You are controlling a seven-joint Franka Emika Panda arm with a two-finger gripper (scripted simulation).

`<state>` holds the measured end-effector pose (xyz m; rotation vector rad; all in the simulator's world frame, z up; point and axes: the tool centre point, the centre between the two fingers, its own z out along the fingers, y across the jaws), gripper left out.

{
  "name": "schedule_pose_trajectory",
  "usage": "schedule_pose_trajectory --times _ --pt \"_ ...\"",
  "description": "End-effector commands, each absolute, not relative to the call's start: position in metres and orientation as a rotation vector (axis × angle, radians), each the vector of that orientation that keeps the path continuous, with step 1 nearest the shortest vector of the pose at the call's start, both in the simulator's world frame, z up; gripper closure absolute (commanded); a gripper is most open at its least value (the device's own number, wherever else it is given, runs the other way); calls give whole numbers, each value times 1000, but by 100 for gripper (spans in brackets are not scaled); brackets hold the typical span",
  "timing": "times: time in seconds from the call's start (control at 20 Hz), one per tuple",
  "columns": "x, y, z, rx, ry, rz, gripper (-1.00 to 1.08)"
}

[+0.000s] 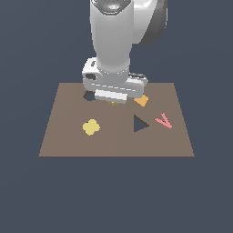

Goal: Insert a designated object into the corresponding slot on a board.

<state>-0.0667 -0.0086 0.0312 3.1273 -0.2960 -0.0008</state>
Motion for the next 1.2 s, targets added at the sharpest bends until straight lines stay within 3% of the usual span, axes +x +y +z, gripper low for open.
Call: schedule_pose_trajectory --times 0.0,0.6,1.15 --pt "-66 -8 34 3128 -295 0 108" --pt "-63 -11 34 3112 -428 0 108" --pt "-52 -23 35 3017 -876 0 108"
